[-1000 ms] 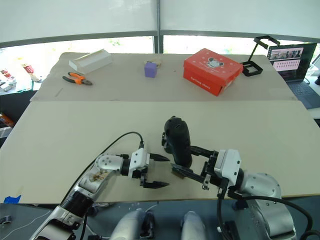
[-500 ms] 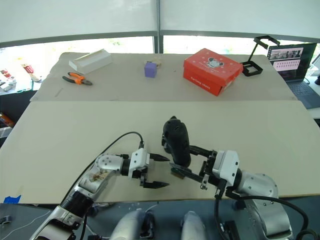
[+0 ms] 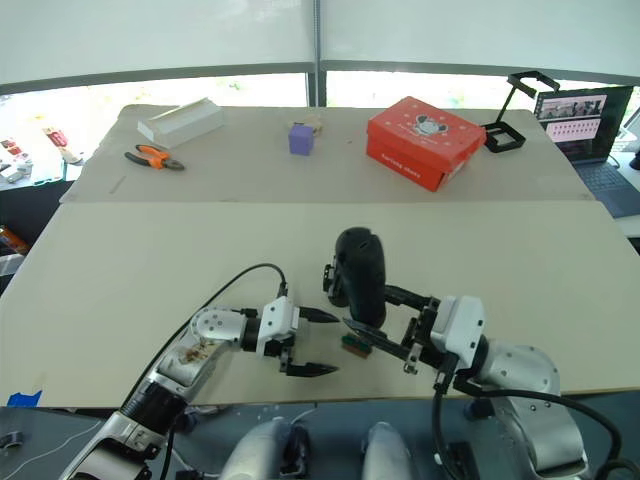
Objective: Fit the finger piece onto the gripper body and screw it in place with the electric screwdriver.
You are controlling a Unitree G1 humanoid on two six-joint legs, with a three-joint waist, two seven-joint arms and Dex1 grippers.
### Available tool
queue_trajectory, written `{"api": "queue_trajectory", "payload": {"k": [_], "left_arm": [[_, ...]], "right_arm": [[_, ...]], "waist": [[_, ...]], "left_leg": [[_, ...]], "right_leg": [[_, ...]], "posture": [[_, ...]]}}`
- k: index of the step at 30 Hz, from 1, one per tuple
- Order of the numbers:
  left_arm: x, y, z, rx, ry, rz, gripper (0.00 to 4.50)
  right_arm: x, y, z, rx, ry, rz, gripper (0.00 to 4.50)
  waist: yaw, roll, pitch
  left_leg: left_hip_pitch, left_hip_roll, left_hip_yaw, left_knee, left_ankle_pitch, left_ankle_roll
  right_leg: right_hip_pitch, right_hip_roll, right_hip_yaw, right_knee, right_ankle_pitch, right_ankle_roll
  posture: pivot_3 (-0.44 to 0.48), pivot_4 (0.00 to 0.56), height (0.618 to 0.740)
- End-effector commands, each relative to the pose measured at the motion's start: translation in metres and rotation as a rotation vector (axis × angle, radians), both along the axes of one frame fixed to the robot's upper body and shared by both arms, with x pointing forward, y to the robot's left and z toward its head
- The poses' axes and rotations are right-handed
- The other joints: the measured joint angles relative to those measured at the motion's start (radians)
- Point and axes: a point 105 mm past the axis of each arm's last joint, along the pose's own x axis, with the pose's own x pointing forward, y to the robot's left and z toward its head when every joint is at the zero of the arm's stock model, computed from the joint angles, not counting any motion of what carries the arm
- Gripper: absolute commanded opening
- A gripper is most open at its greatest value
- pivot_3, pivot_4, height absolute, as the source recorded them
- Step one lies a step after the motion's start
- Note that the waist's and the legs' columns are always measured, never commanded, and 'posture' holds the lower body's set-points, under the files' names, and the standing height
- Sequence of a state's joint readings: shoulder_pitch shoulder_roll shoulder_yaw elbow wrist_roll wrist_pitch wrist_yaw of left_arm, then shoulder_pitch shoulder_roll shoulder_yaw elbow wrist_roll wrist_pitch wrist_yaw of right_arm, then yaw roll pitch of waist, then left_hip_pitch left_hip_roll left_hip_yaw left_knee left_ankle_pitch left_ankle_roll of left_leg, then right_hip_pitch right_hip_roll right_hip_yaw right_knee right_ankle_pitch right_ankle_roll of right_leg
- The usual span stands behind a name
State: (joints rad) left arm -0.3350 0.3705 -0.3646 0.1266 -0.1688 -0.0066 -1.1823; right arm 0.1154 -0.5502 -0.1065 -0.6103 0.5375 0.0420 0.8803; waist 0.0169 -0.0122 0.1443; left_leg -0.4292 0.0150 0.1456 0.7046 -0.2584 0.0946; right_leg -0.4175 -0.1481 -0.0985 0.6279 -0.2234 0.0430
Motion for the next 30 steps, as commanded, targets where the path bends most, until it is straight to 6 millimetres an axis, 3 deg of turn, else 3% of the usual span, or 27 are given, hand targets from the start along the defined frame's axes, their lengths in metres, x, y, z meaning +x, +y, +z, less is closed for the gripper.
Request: {"api": "queue_trajectory", "payload": {"k": [1, 9, 30], "left_arm": [[-0.003, 0.002, -0.001, -0.016, 0.012, -0.003, 4.50], [-0.004, 0.001, -0.001, -0.016, 0.013, -0.013, 4.50], [-0.004, -0.001, 0.004, -0.016, 0.010, -0.021, 4.50]], "right_arm": [[-0.011, 0.001, 0.020, 0.059, -0.016, 0.031, 1.91], [-0.014, 0.004, 0.013, 0.051, 0.046, 0.040, 1.91], [-0.010, 0.002, 0.011, 0.036, 0.004, 0.021, 1.91]], "waist": [[0.000, 0.000, 0.000], [0.000, 0.000, 0.000], [0.000, 0.000, 0.000]], "left_leg": [[0.000, 0.000, 0.000, 0.000, 0.000, 0.000], [0.000, 0.000, 0.000, 0.000, 0.000, 0.000], [0.000, 0.000, 0.000, 0.000, 0.000, 0.000]], "right_leg": [[0.000, 0.000, 0.000, 0.000, 0.000, 0.000], [0.000, 0.000, 0.000, 0.000, 0.000, 0.000], [0.000, 0.000, 0.000, 0.000, 0.000, 0.000]], "posture": [[0.000, 0.150, 0.740], [0.000, 0.150, 0.740], [0.000, 0.150, 0.740]]}}
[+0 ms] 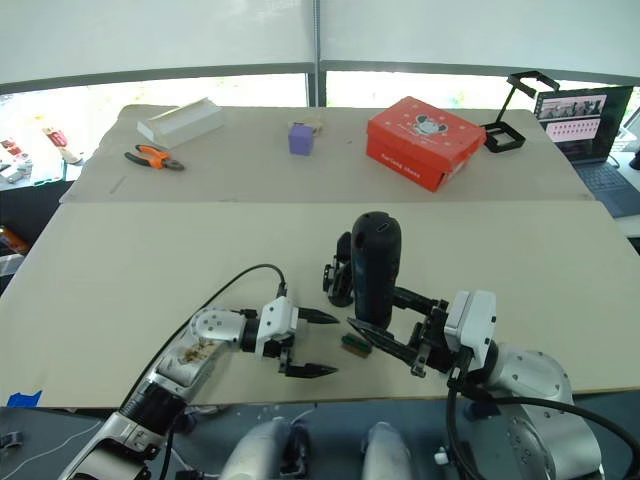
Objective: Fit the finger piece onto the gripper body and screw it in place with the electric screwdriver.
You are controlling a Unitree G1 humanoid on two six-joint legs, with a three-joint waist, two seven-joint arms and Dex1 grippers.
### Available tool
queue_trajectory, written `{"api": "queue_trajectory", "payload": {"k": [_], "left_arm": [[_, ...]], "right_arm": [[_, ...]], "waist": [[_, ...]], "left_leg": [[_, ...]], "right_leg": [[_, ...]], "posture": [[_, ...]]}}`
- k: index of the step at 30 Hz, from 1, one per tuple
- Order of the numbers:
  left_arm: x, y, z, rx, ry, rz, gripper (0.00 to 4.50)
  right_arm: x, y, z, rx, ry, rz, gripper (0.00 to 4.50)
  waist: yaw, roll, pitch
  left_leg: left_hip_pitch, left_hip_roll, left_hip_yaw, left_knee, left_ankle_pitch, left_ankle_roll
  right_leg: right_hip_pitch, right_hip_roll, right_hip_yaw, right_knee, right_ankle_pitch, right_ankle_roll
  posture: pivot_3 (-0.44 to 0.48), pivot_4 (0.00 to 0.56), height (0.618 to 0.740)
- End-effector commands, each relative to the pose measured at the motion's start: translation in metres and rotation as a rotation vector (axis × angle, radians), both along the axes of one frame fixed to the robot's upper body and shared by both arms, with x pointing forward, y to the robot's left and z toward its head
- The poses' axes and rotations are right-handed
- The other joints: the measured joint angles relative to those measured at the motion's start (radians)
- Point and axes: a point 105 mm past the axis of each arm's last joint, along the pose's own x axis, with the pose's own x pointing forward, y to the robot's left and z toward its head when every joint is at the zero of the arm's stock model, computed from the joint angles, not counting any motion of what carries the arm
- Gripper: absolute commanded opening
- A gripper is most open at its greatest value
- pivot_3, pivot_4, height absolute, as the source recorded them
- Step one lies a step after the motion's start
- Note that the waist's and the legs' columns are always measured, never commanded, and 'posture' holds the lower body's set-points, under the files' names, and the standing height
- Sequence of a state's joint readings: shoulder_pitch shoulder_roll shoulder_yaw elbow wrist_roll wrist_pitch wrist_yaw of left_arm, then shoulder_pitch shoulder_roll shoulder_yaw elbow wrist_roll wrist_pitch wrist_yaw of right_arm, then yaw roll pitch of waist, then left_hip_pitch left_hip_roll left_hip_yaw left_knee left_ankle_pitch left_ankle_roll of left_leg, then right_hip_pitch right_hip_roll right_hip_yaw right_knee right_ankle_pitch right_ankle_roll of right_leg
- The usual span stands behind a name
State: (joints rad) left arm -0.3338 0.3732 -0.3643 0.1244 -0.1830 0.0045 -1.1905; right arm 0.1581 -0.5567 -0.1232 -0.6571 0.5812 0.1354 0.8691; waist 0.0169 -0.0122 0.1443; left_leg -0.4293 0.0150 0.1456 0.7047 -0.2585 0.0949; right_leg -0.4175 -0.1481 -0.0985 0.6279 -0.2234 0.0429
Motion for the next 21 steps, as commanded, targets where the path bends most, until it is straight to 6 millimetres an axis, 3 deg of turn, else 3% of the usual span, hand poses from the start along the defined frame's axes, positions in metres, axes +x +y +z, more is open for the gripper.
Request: {"api": "queue_trajectory", "payload": {"k": [1, 21], "left_arm": [[-0.0031, -0.0018, 0.0041, -0.010, -0.006, -0.016, 4.50], [-0.0028, -0.0015, 0.0026, -0.013, 0.003, -0.007, 4.50]], "right_arm": [[-0.0046, 0.0019, 0.0161, 0.025, -0.091, 0.017, 1.91], [-0.0033, 0.0056, 0.0140, 0.020, -0.079, 0.032, 1.91]], "waist": [[0.000, 0.000, 0.000], [0.000, 0.000, 0.000]], "left_leg": [[0.000, 0.000, 0.000, 0.000, 0.000, 0.000], [0.000, 0.000, 0.000, 0.000, 0.000, 0.000]], "right_leg": [[0.000, 0.000, 0.000, 0.000, 0.000, 0.000], [0.000, 0.000, 0.000, 0.000, 0.000, 0.000]], "posture": [[0.000, 0.150, 0.740], [0.000, 0.150, 0.740]]}}
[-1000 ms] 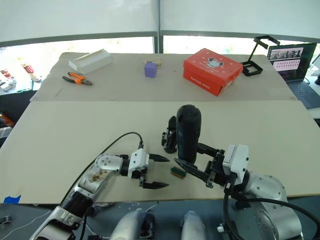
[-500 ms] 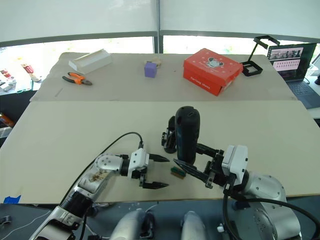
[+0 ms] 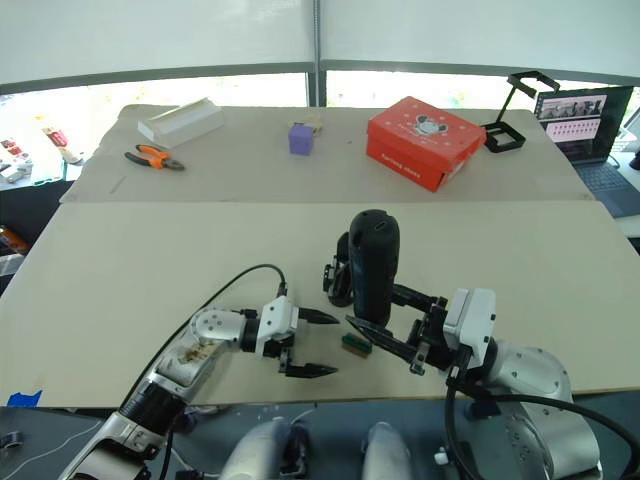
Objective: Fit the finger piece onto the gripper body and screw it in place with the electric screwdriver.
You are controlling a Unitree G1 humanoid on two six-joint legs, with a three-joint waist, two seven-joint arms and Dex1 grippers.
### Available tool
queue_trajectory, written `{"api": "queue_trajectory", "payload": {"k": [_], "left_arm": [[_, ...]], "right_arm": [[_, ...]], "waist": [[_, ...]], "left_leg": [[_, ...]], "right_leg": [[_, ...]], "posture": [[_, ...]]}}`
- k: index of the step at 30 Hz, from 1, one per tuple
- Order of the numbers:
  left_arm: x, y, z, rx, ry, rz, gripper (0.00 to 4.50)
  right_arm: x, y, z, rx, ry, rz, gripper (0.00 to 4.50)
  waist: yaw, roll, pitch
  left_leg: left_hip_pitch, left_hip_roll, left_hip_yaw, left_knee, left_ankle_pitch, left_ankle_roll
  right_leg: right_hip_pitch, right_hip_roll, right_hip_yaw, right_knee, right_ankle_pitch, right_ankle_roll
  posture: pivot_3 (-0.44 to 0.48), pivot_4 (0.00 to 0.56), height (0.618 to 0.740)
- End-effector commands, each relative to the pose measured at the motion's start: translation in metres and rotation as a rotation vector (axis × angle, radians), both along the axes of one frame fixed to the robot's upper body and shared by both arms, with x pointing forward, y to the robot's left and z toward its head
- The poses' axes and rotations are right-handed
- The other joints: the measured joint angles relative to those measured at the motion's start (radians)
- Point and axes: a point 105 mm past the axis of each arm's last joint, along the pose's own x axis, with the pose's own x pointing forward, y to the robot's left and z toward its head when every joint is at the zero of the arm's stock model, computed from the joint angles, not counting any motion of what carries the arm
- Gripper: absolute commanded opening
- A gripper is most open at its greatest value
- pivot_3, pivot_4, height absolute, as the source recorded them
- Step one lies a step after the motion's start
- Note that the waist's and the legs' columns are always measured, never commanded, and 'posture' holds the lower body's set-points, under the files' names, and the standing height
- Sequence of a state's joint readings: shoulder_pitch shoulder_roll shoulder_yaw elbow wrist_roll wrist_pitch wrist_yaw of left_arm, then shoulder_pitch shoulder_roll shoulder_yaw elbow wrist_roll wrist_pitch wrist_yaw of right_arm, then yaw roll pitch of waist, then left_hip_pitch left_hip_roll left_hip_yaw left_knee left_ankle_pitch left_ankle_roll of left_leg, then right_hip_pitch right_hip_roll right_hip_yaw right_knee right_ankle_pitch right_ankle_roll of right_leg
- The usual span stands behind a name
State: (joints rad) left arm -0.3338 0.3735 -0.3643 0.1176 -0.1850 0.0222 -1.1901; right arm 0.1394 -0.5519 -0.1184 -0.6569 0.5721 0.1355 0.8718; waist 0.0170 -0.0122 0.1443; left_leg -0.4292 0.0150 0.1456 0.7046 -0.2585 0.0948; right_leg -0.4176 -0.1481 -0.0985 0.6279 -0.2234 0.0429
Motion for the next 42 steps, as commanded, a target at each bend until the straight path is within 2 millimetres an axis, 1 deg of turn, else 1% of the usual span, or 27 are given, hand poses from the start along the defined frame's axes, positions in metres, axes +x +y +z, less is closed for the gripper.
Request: {"api": "queue_trajectory", "payload": {"k": [1, 11, 30, 36, 42], "left_arm": [[-0.0026, -0.0011, 0.0023, -0.016, -0.007, -0.008, 4.50], [-0.0037, -0.0014, 0.0020, -0.017, -0.005, -0.006, 4.50], [-0.0034, -0.0016, 0.0027, -0.018, -0.005, -0.004, 4.50], [-0.0030, -0.0021, 0.0038, -0.018, -0.005, -0.006, 4.50], [-0.0022, -0.0006, 0.0020, -0.017, -0.004, -0.003, 4.50]], "right_arm": [[-0.0046, 0.0038, 0.0113, 0.023, -0.060, 0.026, 1.91], [-0.0046, 0.0064, 0.0088, 0.019, -0.052, 0.033, 1.91], [-0.0051, 0.0006, 0.0113, 0.016, -0.054, 0.020, 1.91], [-0.0066, 0.0021, 0.0101, 0.029, -0.029, 0.033, 1.91], [-0.0071, 0.0029, 0.0047, 0.029, 0.011, 0.042, 1.91]], "waist": [[0.000, 0.000, 0.000], [0.000, 0.000, 0.000], [0.000, 0.000, 0.000], [0.000, 0.000, 0.000], [0.000, 0.000, 0.000]], "left_leg": [[0.000, 0.000, 0.000, 0.000, 0.000, 0.000], [0.000, 0.000, 0.000, 0.000, 0.000, 0.000], [0.000, 0.000, 0.000, 0.000, 0.000, 0.000], [0.000, 0.000, 0.000, 0.000, 0.000, 0.000], [0.000, 0.000, 0.000, 0.000, 0.000, 0.000]], "right_leg": [[0.000, 0.000, 0.000, 0.000, 0.000, 0.000], [0.000, 0.000, 0.000, 0.000, 0.000, 0.000], [0.000, 0.000, 0.000, 0.000, 0.000, 0.000], [0.000, 0.000, 0.000, 0.000, 0.000, 0.000], [0.000, 0.000, 0.000, 0.000, 0.000, 0.000]], "posture": [[0.000, 0.150, 0.740], [0.000, 0.150, 0.740], [0.000, 0.150, 0.740], [0.000, 0.150, 0.740], [0.000, 0.150, 0.740]]}}
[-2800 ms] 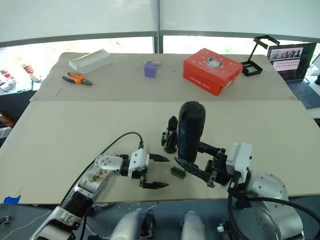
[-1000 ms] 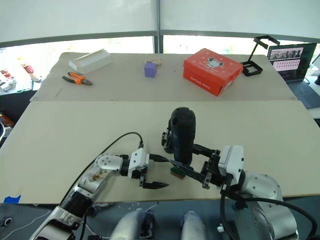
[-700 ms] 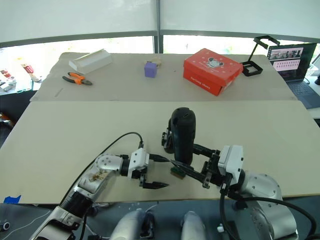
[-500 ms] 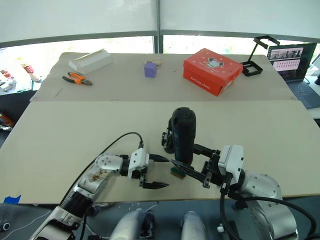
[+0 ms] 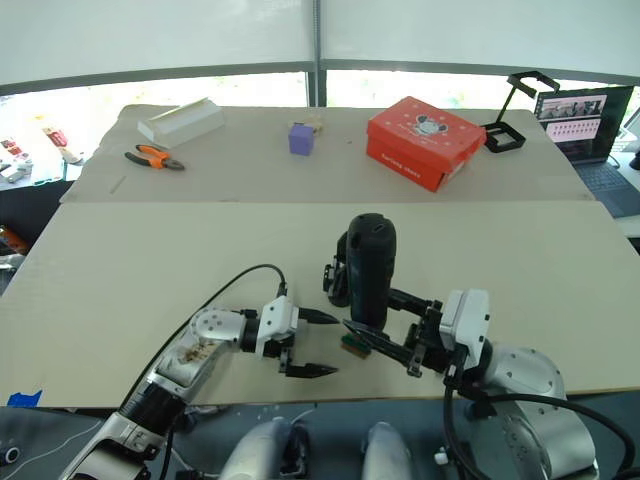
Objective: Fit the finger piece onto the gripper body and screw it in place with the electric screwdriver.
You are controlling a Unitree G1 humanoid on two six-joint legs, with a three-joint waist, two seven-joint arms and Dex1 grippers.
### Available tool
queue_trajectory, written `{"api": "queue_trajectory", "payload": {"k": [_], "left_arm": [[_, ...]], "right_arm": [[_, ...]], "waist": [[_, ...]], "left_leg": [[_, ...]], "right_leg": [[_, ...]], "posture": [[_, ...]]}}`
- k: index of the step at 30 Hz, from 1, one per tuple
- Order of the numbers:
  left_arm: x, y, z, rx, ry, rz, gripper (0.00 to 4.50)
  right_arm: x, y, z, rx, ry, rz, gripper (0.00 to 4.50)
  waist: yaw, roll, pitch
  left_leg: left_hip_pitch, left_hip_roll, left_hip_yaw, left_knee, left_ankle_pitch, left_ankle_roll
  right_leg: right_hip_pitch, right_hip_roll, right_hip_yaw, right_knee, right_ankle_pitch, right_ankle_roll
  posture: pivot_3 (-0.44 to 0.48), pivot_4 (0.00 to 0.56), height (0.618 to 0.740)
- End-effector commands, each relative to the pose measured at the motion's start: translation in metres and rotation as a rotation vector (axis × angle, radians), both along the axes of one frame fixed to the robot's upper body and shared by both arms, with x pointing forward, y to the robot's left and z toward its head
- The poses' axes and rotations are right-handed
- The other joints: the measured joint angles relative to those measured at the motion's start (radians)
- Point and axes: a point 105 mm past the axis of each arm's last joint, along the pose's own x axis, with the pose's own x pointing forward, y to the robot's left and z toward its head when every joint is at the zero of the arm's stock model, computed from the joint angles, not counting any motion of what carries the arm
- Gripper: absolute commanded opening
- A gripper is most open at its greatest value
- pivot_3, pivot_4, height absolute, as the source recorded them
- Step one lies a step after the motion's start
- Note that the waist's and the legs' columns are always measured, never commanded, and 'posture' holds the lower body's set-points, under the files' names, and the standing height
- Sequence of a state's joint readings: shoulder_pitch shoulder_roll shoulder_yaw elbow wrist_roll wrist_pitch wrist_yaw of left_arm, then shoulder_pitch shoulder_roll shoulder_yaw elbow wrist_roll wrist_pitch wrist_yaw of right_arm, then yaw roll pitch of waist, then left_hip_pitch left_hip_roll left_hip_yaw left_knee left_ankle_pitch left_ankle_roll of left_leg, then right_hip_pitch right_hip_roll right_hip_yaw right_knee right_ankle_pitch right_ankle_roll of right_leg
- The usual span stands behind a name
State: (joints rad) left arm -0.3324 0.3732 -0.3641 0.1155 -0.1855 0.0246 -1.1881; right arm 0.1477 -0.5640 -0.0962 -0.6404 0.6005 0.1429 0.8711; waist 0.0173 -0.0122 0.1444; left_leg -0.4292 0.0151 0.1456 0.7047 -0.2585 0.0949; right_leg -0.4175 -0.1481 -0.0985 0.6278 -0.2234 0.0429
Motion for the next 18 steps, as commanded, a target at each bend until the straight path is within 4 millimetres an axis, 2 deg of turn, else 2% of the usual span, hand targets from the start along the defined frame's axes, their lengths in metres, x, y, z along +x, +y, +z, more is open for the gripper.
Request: {"api": "queue_trajectory", "payload": {"k": [1, 18], "left_arm": [[-0.0020, -0.0002, 0.0017, -0.015, -0.005, -0.004, 4.50], [-0.0022, 0.0018, -0.0055, -0.009, -0.002, -0.005, 4.50]], "right_arm": [[-0.0067, 0.0016, 0.0098, 0.014, -0.032, 0.022, 1.91], [-0.0059, 0.0023, 0.0078, 0.016, -0.028, 0.017, 1.91]], "waist": [[0.000, 0.000, 0.000], [0.000, 0.000, 0.000]], "left_leg": [[0.000, 0.000, 0.000, 0.000, 0.000, 0.000], [0.000, 0.000, 0.000, 0.000, 0.000, 0.000]], "right_leg": [[0.000, 0.000, 0.000, 0.000, 0.000, 0.000], [0.000, 0.000, 0.000, 0.000, 0.000, 0.000]], "posture": [[0.000, 0.150, 0.740], [0.000, 0.150, 0.740]]}}
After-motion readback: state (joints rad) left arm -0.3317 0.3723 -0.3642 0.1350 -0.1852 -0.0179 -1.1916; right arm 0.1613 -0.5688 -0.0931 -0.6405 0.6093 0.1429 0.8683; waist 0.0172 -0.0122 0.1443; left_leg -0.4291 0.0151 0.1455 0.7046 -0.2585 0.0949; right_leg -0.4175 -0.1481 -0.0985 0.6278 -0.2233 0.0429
